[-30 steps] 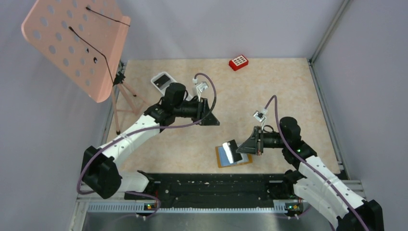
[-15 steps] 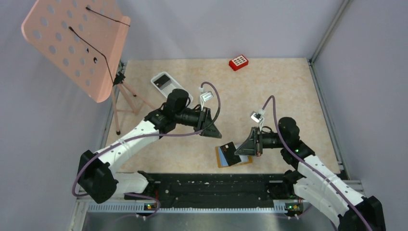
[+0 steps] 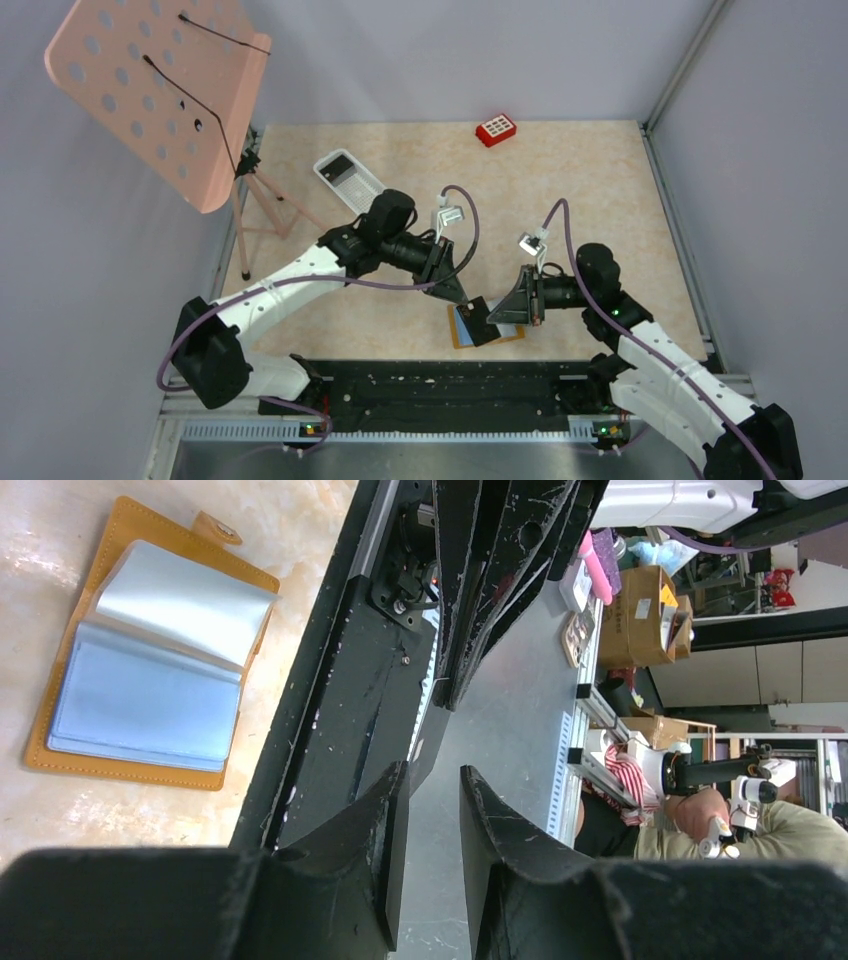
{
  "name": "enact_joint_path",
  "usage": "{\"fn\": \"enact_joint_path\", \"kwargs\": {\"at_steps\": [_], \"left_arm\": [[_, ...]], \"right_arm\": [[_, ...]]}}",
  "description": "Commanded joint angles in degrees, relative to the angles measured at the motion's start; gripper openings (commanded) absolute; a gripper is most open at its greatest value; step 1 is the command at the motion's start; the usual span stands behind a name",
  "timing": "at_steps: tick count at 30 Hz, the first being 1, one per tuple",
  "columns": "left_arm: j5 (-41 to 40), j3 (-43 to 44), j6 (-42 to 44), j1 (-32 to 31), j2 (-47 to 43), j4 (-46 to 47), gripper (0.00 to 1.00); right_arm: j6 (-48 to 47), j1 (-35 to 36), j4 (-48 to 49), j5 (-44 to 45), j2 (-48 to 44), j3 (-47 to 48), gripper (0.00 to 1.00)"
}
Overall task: Take the credit cards out of the card holder
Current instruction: Place the credit card in the storage box.
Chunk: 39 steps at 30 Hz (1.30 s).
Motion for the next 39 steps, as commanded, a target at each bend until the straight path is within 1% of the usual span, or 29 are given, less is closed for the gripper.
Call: {"fn": "enact_joint_path", "kwargs": {"at_steps": [1,6,9,14,18,22,24,30,34,36,39], "left_arm": [[0.5,2.6,2.3,-0.5,0.7,-0.8,0.3],[-0.6,3.5,3.3,-0.8,2.4,-2.3,0.29],[0.3,4.3,3.7,-1.4,3.7,-2.6,0.29],[0.8,5.1,4.6,-2.2,4.2,-2.6,0.28],[-0.9,5.7,6.9,-2.2,4.7,-5.1,0.29],[0.0,5.3,6.6,-2.2,4.6,-4.3,0.28],[0.6,5.0,6.3,-2.2,4.5,-3.8,0.24],[2.7,4.7,5.4,-2.2,3.9,-2.3,0.0],[4.5,3.7,5.0,-2.2,4.6,-1.4,0.0],[3.9,3.4,4.7,-2.1,5.0,-1.5,0.0],[0.6,3.3,4.0,-1.9,4.9,-1.6,0.0]], "right_arm": [[-0.6,0.7,1.8,-0.9,-0.5,0.0,0.0],[-0.5,0.8,1.9,-0.9,-0.4,0.0,0.0],[-0.4,0.8,1.9,-0.9,-0.3,0.0,0.0],[-0.5,0.8,2.1,-0.9,-0.2,-0.1,0.0],[-0.3,0.9,2.1,-1.1,-0.2,-0.1,0.0],[-0.3,1.1,2.1,-1.0,0.0,-0.1,0.0],[-0.3,1.1,2.1,-1.0,0.1,-0.1,0.0],[-0.5,1.1,1.7,-0.6,0.2,0.0,0.0],[-0.8,1.1,1.4,0.2,0.4,0.4,0.0],[-1.0,1.1,1.1,1.0,0.5,0.5,0.01],[-1.8,1.0,-0.9,2.8,0.9,1.4,0.15]]}}
